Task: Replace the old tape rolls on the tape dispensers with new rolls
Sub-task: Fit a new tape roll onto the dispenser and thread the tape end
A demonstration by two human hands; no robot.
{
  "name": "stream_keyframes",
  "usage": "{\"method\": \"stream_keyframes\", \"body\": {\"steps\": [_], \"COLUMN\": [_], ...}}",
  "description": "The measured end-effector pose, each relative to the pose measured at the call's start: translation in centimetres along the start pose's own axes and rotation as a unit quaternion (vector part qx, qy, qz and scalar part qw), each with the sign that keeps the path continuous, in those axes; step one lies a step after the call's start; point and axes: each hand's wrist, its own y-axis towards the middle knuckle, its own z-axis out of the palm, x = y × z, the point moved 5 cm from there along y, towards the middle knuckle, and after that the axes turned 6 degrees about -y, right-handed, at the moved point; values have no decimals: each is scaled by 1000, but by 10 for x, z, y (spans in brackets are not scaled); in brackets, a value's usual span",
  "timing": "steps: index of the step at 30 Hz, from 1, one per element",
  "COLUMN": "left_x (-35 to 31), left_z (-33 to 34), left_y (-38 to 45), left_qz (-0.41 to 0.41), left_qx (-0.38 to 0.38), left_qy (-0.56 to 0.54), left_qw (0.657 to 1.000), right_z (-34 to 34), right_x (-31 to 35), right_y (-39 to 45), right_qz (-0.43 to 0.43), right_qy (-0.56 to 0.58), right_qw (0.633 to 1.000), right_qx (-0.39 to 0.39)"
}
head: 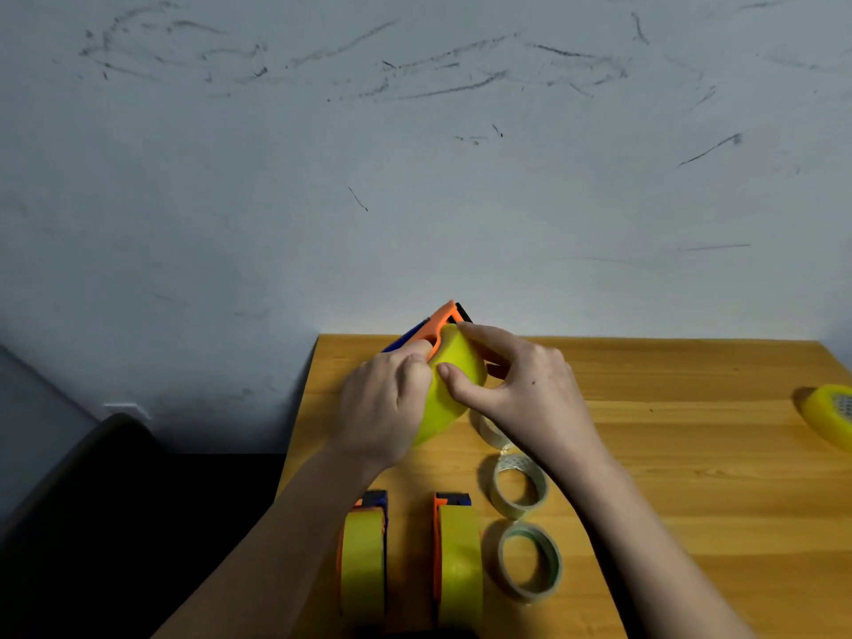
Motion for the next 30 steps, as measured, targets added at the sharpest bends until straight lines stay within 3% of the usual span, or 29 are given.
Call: {"method": "stream_keyframes", "body": {"steps": [8,14,18,24,28,30], "left_x": [4,8,8,7,9,10], "left_z": [1,2,2,4,4,6], "left_y": [0,2,2,3,3,2], "left_qz": [-6,-17,26,35,2,13], "left_qx": [-15,-7,1,-17,-22,-24], "left_qy": [-13,-15,22,51,50,71], "left_qw": [1000,1000,999,998,999,997], "right_z": [4,12,11,12,15,19], "right_x": [-4,-5,-5,-7,-14,-20], "right_y": [2,-1,2,2,5,6], "right_qz": [2,-5,-5,-11,-26,-19], "right_qy": [13,20,16,16,-3,32], "right_qw": [1000,999,999,999,1000,999], "right_qx": [-19,29,31,31,-16,4]}}
